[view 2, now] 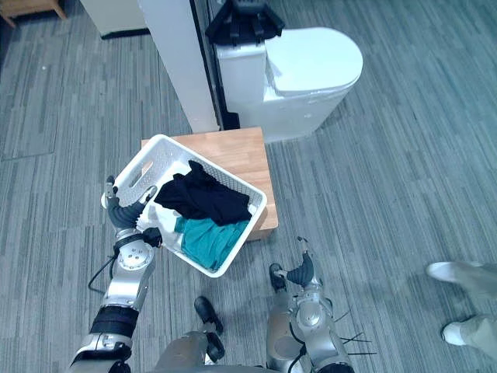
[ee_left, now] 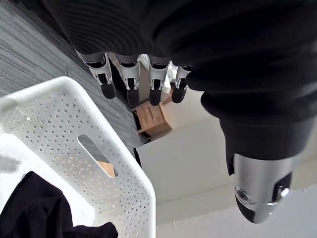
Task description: Tidy the bed and pick cloth on bed and put in laundry
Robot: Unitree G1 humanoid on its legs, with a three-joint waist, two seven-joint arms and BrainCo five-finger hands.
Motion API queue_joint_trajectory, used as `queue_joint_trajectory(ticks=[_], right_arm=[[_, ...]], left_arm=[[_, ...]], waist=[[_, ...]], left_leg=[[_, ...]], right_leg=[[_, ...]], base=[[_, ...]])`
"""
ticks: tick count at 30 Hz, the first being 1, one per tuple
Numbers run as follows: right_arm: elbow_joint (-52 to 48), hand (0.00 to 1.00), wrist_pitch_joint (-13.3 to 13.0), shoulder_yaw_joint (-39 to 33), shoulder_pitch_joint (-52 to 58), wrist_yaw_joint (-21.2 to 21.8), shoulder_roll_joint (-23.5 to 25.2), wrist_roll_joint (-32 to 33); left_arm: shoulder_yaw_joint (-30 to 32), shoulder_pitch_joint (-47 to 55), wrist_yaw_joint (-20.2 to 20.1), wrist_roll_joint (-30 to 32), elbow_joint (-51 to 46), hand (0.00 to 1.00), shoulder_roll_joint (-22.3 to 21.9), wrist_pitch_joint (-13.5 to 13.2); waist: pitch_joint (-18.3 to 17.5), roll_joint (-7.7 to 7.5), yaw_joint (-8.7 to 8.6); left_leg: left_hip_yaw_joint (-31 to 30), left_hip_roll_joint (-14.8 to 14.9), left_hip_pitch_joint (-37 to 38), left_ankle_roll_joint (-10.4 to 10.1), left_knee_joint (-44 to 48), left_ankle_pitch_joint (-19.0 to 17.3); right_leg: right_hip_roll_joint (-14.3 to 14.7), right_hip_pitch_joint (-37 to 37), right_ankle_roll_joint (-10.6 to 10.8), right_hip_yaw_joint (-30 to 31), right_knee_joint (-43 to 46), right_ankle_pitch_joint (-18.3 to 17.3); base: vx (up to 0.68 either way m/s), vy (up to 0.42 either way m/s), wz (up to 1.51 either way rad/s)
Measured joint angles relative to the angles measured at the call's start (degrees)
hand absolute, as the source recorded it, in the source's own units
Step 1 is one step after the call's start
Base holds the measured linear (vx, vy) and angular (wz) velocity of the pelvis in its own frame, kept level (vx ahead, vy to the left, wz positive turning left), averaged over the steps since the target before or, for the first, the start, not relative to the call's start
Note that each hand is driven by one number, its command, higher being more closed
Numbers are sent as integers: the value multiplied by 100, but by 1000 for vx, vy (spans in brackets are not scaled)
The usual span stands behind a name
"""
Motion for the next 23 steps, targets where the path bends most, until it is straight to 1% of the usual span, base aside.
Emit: queue_joint_trajectory(ticks=[1,2,4,5,6,8,9,11,12,15,17,19,23], right_arm=[[114,0,12,-72,84,52,5,83],[199,0,31,-173,150,84,71,125],[366,0,94,-245,206,99,148,180],[467,0,101,-341,254,104,208,250],[563,0,115,-465,295,107,272,330],[738,0,119,-584,294,144,336,340],[887,0,128,-713,299,207,403,358],[990,0,175,-861,294,227,497,423],[1035,0,211,-949,329,227,557,509],[1303,0,219,-1130,367,241,608,566],[1525,0,222,-1346,360,237,648,681],[1610,0,215,-1483,348,238,653,804],[1917,0,208,-1589,290,234,686,1016]], left_arm=[[88,266,-85,-116,14,0,-96,-29],[222,516,-183,-262,101,0,-202,-45],[382,860,-316,-593,273,0,-326,-63],[450,1115,-443,-825,474,0,-444,-64],[549,1335,-553,-877,704,0,-558,-51],[661,1595,-726,-876,1007,0,-704,-3],[771,1787,-867,-903,1376,0,-815,60],[919,1902,-1048,-1002,1822,0,-956,152],[1018,1944,-1147,-1005,2125,0,-977,209],[1110,2004,-1316,-1063,2542,0,-1003,263],[1310,1971,-1468,-1034,2759,0,-1045,291],[1394,1893,-1559,-953,2921,0,-1057,298],[1556,1743,-1572,-701,3203,0,-1079,309]], waist=[[-170,0,84],[-266,4,147],[-433,5,204],[-564,27,275],[-648,42,347],[-760,59,404],[-878,66,485],[-928,59,508],[-981,48,503],[-1083,18,522],[-1168,38,561],[-1228,58,568],[-1332,79,649]], left_leg=[[-6,26,29,-12,0,-8],[-5,74,130,-31,-1,-19],[-20,100,245,-58,-1,-38],[-53,118,322,-75,-2,-53],[-47,153,405,-96,-3,-75],[-41,170,470,-142,-3,-128],[10,171,492,-141,-4,-154],[29,172,583,-129,-5,-200],[37,170,608,-129,-6,-202],[99,194,656,-147,-7,-214],[152,202,684,-154,-7,-225],[172,201,696,-169,-7,-243],[170,204,779,-192,-8,-287]], right_leg=[[14,50,-30,-42,-1,-20],[29,182,-75,-124,-1,-61],[52,326,-120,-205,-4,-115],[56,428,-154,-269,-4,-174],[59,519,-167,-285,-5,-216],[57,600,-160,-344,-5,-263],[40,635,-173,-437,-5,-278],[22,728,-184,-554,-16,-282],[24,761,-228,-608,-21,-309],[29,792,-256,-681,-54,-310],[26,805,-276,-721,-81,-311],[24,806,-282,-731,-85,-310],[20,893,-291,-776,-91,-316]], base=[[31,-34,16],[34,-39,20],[24,-30,20],[27,-46,17],[24,-42,14],[-19,-31,4],[-36,-26,-5],[-12,-8,-3],[0,0,0],[1,-16,-7],[10,-23,-12],[14,-16,-7],[18,-7,1]])
